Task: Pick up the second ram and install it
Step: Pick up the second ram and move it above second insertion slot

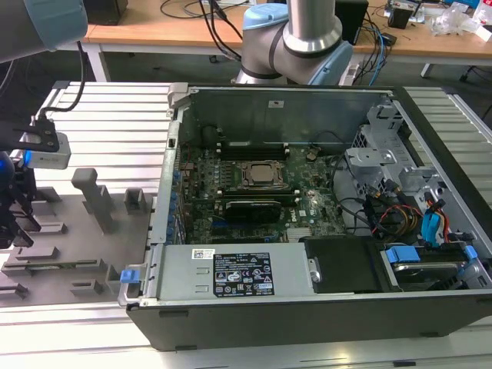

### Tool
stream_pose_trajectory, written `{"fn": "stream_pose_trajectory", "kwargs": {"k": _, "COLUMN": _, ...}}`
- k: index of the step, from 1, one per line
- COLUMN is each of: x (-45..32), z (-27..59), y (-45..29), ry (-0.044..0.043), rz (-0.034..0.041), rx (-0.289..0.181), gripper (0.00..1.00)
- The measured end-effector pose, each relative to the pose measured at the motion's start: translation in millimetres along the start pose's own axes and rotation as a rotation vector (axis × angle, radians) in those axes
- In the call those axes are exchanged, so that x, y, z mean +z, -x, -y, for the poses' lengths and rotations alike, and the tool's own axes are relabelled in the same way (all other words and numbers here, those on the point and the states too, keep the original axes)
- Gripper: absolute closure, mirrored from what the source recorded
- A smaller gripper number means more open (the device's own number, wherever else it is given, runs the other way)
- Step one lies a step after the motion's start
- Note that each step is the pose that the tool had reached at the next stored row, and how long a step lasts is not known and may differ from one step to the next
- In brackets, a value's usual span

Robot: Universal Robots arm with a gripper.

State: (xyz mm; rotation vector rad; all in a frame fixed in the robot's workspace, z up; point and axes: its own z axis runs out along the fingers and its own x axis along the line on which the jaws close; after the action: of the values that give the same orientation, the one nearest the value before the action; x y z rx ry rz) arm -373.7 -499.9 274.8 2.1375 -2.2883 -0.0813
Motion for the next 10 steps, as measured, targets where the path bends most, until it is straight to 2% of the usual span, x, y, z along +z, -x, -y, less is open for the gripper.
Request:
{"fn": "stream_pose_trajectory", "kwargs": {"k": 2, "x": 0.1, "z": 0.0, "y": -0.1, "ry": 0.0009, "rz": -0.0014, "rx": -0.028, "gripper": 0.7}}
{"fn": "stream_pose_trajectory", "kwargs": {"k": 10, "x": 5.8, "z": 0.2, "y": -0.2, "ry": 0.0007, "rz": -0.0012, "rx": -0.028, "gripper": 0.7}}
